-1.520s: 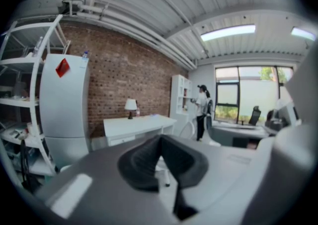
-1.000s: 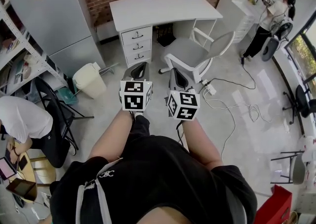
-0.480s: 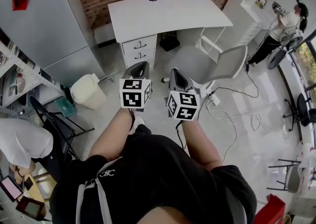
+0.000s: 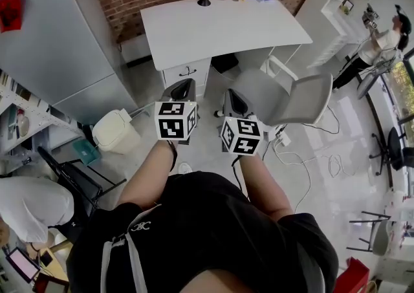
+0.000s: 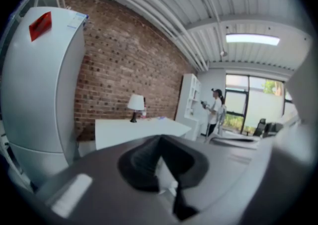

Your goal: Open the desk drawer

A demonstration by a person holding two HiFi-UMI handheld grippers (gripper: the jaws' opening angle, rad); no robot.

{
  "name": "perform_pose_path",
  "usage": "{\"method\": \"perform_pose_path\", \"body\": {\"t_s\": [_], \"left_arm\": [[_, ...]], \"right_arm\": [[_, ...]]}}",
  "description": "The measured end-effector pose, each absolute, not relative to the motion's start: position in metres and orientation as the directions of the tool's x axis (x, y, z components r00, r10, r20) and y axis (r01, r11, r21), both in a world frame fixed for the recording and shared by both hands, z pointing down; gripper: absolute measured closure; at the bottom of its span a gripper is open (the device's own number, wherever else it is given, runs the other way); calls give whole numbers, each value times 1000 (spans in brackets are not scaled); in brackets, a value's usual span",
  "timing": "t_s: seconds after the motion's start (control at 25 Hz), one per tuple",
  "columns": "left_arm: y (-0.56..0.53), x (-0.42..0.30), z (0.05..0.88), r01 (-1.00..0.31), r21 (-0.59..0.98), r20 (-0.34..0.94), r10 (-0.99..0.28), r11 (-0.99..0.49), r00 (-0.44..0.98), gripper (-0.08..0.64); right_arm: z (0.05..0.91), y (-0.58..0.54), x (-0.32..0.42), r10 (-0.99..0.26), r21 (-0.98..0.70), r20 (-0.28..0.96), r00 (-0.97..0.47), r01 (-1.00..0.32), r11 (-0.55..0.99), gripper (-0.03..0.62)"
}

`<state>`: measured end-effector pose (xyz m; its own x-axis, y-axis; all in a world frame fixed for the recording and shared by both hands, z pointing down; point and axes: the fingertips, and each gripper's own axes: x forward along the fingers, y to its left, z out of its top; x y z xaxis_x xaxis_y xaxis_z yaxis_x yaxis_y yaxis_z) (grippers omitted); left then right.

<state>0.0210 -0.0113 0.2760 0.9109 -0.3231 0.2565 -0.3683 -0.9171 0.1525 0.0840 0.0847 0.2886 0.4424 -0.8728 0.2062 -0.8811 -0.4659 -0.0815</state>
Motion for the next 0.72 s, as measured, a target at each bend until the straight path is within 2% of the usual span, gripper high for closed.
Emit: {"method": "perform_pose_path", "body": {"t_s": [0.44,0.72], "left_arm": [[-77,43,310,-369,165,291,-312,-915,905,560],[-94,39,345,-412,144,366,-339,-900,867,560]], "right_arm": [[309,15,104,-863,-53,269,428,-888,-457,594],[343,-13,117,-861,54,340,378,-922,-384,594]]}}
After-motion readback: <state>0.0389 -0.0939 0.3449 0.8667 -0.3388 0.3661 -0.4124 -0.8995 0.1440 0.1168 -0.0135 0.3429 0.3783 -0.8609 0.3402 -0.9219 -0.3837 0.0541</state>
